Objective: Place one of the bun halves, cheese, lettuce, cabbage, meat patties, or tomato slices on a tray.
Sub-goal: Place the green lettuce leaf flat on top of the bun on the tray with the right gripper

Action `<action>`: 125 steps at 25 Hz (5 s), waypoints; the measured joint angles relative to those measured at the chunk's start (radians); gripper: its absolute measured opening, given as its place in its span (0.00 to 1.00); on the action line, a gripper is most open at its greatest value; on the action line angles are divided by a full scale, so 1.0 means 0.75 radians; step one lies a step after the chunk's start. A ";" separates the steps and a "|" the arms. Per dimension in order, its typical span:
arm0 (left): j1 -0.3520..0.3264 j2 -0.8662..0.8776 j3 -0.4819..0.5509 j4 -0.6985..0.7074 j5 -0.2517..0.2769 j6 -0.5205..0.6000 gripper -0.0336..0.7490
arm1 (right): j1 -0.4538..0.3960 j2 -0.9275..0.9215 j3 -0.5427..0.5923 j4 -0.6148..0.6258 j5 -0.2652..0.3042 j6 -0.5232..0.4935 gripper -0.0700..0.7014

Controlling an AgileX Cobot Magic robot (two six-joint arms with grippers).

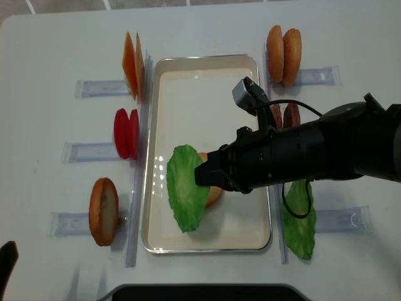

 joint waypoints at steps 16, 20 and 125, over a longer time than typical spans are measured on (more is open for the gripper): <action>0.000 0.000 0.000 0.000 0.001 0.000 0.62 | 0.000 0.183 -0.107 0.000 0.091 0.010 0.12; 0.000 0.000 0.000 0.000 0.001 0.000 0.62 | -0.014 0.183 -0.136 0.000 0.108 0.010 0.12; 0.000 0.000 0.000 0.000 0.001 0.000 0.62 | -0.133 0.185 -0.072 0.000 0.168 -0.092 0.12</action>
